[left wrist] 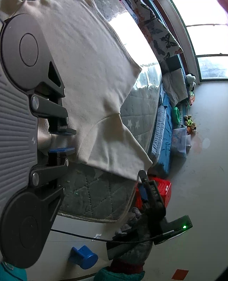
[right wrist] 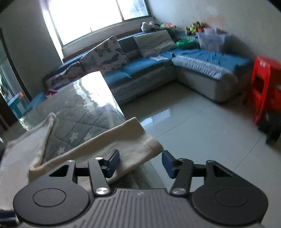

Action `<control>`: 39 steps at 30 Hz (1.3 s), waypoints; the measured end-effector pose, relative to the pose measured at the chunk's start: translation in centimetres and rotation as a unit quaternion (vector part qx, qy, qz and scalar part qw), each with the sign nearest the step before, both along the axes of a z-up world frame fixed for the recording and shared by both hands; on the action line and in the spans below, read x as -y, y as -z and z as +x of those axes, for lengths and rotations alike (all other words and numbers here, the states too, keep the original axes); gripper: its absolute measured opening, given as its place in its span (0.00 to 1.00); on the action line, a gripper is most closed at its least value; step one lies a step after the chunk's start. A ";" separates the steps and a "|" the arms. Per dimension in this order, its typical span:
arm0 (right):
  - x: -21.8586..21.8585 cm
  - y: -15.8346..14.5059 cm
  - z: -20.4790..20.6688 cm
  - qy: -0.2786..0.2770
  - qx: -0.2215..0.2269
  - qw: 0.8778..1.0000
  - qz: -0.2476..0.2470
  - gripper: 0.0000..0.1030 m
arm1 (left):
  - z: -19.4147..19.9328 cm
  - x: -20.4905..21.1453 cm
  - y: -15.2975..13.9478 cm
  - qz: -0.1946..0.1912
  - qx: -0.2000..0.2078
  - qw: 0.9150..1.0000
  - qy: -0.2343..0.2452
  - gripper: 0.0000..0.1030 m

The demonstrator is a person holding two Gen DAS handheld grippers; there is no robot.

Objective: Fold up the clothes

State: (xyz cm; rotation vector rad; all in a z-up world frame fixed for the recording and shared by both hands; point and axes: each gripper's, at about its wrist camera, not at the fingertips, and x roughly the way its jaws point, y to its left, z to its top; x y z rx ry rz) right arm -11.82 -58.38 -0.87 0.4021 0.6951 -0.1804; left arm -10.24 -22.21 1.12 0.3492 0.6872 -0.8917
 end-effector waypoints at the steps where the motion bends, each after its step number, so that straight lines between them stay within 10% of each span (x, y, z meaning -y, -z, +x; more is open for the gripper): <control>1: 0.3 0.1 -0.1 0.001 0.005 1.000 0.009 0.40 | 0.1 0.1 0.0 0.001 0.000 1.000 -0.001 0.19; 4: 0.7 -0.4 -0.2 0.010 0.016 1.000 -0.007 0.08 | 0.1 0.2 -0.1 0.003 0.001 1.000 -0.001 0.19; 22: -1.4 -5.5 0.7 -0.014 0.061 0.993 -0.098 0.05 | 0.0 0.7 -0.5 -0.013 0.008 1.000 0.011 0.31; 29: -7.4 -10.9 0.9 -0.101 0.115 0.982 -0.114 0.05 | -0.1 -2.2 -1.2 -0.042 -0.001 0.999 -0.029 0.42; 39: -23.0 -13.0 1.6 -0.324 0.140 0.929 -0.115 0.05 | 0.9 -12.4 -2.5 -0.073 -0.001 0.982 -0.176 0.43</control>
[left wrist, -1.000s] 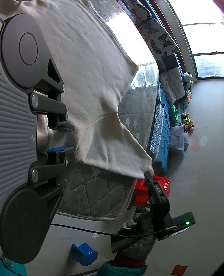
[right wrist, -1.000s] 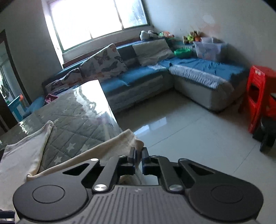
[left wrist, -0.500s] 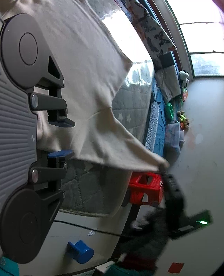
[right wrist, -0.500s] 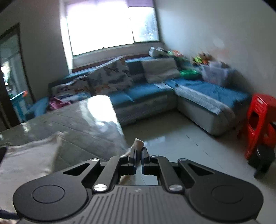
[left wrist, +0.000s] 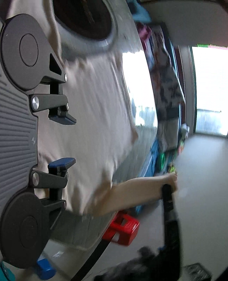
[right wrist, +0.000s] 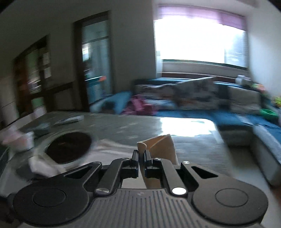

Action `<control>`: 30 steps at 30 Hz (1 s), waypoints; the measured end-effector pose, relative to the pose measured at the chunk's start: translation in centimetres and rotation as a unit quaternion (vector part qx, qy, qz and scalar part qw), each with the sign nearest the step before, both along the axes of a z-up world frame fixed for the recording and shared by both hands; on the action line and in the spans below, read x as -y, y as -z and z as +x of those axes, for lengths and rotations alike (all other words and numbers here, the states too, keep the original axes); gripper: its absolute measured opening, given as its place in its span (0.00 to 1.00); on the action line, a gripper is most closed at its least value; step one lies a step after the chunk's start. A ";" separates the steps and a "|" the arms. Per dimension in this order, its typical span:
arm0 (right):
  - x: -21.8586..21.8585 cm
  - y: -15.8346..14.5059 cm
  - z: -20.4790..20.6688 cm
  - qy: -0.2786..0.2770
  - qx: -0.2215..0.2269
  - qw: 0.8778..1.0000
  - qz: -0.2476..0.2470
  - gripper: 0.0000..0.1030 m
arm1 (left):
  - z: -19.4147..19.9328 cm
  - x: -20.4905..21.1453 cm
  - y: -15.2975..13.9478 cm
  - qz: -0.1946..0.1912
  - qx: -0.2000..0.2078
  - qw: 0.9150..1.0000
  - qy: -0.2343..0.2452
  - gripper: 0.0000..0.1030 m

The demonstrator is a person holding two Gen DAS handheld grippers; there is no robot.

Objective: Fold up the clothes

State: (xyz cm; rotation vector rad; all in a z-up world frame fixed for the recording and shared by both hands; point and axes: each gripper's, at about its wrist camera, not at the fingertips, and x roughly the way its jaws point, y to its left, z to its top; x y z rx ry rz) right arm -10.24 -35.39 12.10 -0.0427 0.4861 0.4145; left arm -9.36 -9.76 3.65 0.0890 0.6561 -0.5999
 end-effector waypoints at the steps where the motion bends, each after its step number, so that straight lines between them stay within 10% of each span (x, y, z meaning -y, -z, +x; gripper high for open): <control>1: -1.6 0.5 0.2 -0.022 -0.007 1.000 -0.003 0.05 | 0.0 -1.0 0.0 -0.003 -0.001 1.000 -0.015 0.43; 14: -10.4 7.0 -0.6 -0.150 -0.085 0.984 -0.041 0.20 | -0.1 -5.5 -0.5 -0.018 -0.008 0.995 -0.099 0.43; 22: -2.1 7.1 -3.1 -0.035 -0.077 0.995 -0.061 0.49 | -0.2 -3.2 -1.2 -0.030 0.001 0.997 -0.070 0.43; 30: 3.8 8.7 -3.7 0.058 -0.090 0.993 -0.043 0.42 | 0.2 0.4 -0.4 -0.026 -0.009 0.999 -0.028 0.42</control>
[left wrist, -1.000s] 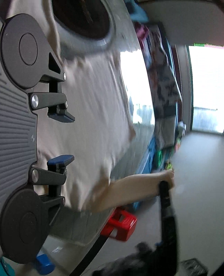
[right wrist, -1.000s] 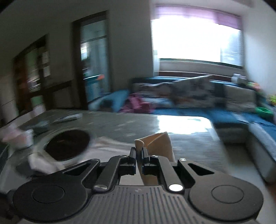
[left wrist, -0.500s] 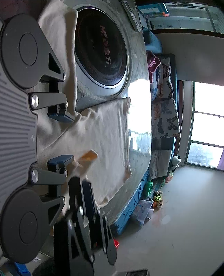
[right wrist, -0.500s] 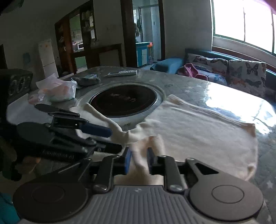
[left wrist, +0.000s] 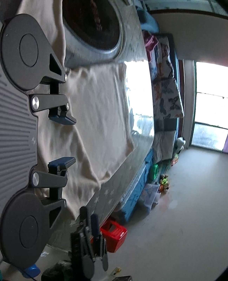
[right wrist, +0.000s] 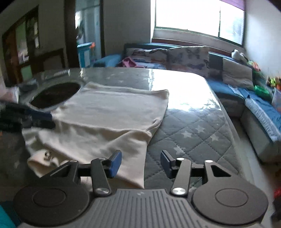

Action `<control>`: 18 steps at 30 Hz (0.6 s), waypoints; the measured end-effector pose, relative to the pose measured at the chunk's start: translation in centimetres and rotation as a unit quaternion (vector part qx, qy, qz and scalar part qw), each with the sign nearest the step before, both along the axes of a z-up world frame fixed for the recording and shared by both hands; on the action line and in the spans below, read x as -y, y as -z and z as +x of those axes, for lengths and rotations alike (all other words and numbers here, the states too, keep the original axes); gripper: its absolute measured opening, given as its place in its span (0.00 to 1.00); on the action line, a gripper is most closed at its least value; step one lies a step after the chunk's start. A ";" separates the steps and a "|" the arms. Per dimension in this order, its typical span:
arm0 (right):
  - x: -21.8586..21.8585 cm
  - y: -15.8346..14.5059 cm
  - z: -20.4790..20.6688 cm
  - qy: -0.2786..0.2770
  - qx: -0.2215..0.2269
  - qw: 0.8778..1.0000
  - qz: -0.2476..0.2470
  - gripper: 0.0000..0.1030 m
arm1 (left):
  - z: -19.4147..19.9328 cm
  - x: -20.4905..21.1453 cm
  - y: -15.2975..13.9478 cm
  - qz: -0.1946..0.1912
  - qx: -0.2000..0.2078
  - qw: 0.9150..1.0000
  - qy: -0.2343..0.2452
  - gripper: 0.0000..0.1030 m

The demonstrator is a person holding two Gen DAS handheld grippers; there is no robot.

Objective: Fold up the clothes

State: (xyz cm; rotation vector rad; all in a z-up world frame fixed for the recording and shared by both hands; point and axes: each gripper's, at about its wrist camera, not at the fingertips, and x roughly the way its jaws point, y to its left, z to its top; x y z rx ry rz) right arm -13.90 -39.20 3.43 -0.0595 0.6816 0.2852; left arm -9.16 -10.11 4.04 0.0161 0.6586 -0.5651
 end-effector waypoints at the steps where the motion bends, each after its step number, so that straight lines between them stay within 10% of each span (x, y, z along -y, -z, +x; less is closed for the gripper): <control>1: 0.3 0.0 0.0 0.000 0.000 1.000 0.013 0.29 | 0.0 0.3 0.3 0.002 -0.004 1.000 0.003 0.42; 3: 0.2 0.5 -0.1 -0.010 -0.006 0.999 0.031 0.18 | 0.2 0.4 0.9 0.008 -0.013 1.000 0.000 0.41; 18: -1.9 0.0 2.3 -0.054 0.006 0.998 0.015 0.17 | 1.6 -0.3 0.8 0.000 -0.018 0.999 -0.028 0.40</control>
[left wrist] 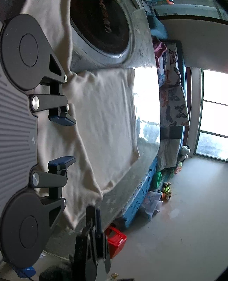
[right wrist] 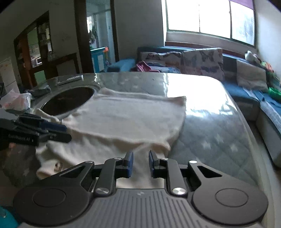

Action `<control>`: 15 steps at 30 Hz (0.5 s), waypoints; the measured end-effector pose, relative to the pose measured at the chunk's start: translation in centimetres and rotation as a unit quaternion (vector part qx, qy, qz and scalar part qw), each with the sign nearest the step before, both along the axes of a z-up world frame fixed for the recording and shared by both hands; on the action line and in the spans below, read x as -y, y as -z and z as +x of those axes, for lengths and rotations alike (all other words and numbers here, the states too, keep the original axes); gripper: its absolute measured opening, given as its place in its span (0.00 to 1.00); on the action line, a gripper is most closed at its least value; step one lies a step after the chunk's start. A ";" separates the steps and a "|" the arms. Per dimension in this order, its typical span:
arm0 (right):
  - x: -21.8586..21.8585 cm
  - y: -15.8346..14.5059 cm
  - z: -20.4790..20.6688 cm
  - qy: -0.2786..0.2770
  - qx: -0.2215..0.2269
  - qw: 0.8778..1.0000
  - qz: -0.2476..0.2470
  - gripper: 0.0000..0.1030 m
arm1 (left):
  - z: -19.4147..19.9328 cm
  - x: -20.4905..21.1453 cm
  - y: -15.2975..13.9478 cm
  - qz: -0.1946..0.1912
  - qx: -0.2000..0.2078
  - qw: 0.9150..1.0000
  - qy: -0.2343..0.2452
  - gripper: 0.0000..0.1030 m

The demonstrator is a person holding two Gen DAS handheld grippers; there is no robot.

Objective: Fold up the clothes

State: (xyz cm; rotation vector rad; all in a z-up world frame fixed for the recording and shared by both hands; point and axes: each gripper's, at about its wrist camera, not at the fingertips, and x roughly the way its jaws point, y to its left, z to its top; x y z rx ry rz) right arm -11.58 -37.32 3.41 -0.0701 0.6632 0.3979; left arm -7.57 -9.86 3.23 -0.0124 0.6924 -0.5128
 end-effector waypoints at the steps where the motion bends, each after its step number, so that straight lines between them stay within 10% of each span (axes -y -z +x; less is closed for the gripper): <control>1: -0.3 0.0 0.5 -0.002 0.001 1.000 -0.001 0.18 | 0.2 0.2 0.1 0.002 0.002 1.000 0.001 0.40; 15: -1.6 0.9 2.5 -0.011 -0.012 1.000 -0.016 0.22 | 0.2 -2.7 0.6 0.001 -0.015 0.998 -0.058 0.39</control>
